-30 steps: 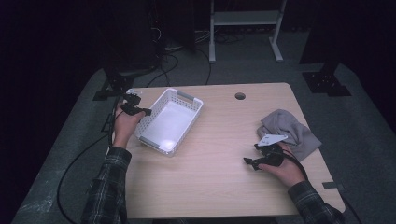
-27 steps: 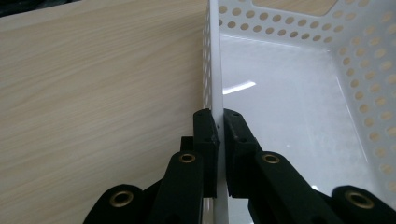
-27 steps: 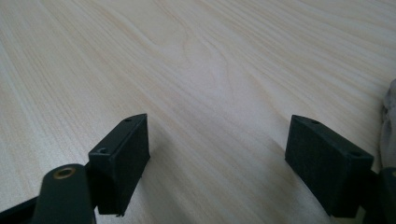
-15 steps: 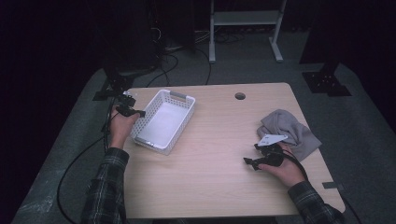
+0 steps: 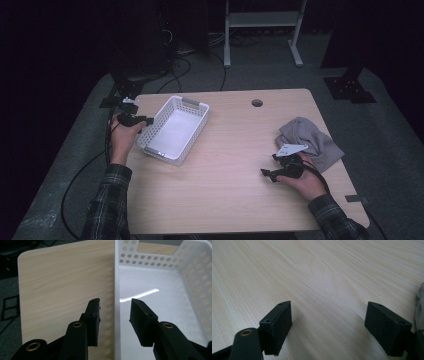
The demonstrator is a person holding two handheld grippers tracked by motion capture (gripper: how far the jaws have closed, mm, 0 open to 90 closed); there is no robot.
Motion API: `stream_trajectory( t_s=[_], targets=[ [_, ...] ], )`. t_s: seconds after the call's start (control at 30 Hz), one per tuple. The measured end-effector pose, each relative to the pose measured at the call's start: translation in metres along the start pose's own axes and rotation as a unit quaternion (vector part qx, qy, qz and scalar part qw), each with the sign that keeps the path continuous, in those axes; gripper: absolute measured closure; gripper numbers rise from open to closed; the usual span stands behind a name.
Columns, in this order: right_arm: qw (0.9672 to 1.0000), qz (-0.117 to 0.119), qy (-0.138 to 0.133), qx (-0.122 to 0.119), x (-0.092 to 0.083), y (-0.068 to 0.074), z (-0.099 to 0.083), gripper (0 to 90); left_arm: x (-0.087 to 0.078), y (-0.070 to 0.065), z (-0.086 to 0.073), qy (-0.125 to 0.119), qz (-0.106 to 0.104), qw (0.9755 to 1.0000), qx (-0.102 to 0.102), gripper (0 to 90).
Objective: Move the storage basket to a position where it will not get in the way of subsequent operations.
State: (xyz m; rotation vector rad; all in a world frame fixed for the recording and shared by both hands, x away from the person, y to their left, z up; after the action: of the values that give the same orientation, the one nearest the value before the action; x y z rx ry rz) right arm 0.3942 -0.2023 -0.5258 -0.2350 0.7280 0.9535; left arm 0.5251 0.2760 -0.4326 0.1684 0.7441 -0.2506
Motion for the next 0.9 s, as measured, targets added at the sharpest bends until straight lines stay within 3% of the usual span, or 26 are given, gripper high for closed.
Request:
stream_trajectory(
  t_s=[0.23, 0.3, 0.4, 0.57, 0.73, 0.8, 0.9],
  targets=[
    [1.0000, -0.001, 0.000, 0.001, 0.000, 0.000, 0.000, 20.1, -0.021, -0.028, 0.003, -0.028, -0.033, 0.9990, 0.014, 61.9],
    [1.0000, -0.002, 0.000, 0.002, 0.000, 0.000, 0.000, 20.1, -0.025, -0.035, 0.002, -0.029, -0.039, 0.9986, 0.019, 61.9],
    [1.0000, -0.002, 0.000, 0.002, 0.000, 0.000, 0.000, 20.1, -0.030, -0.050, -0.001, -0.016, -0.049, 0.9976, 0.046, 59.9],
    [1.0000, -0.002, 0.000, 0.002, 0.000, 0.000, 0.000, 20.1, -0.035, -0.071, -0.004, -0.015, -0.054, 0.9963, 0.065, 56.6],
    [1.0000, -0.003, 0.000, 0.002, 0.000, 0.000, 0.000, 20.1, -0.039, -0.092, -0.009, -0.018, -0.058, 0.9958, 0.069, 53.7],
    [1.0000, -0.003, 0.000, 0.002, 0.000, 0.000, 0.000, 20.1, -0.040, -0.101, -0.011, -0.017, -0.070, 0.9945, 0.076, 55.0],
    [1.0000, -0.003, -0.001, 0.002, 0.000, 0.000, 0.000, 20.1, -0.043, -0.108, -0.013, -0.026, -0.074, 0.9950, 0.062, 58.9]
  ],
)
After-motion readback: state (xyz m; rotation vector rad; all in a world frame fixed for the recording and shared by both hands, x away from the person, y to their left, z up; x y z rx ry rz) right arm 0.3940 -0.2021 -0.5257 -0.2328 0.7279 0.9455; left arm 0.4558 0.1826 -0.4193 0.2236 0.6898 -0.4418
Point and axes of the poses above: each handheld gripper's, and its own axes: x roughly forward along the jaws, z roughly out of its top, y roughly to its left, the point moved 6 cm from there along x, roughly forward along the jaws, and after that the axes turned 10 degrees about z, right-handed, at the moved point
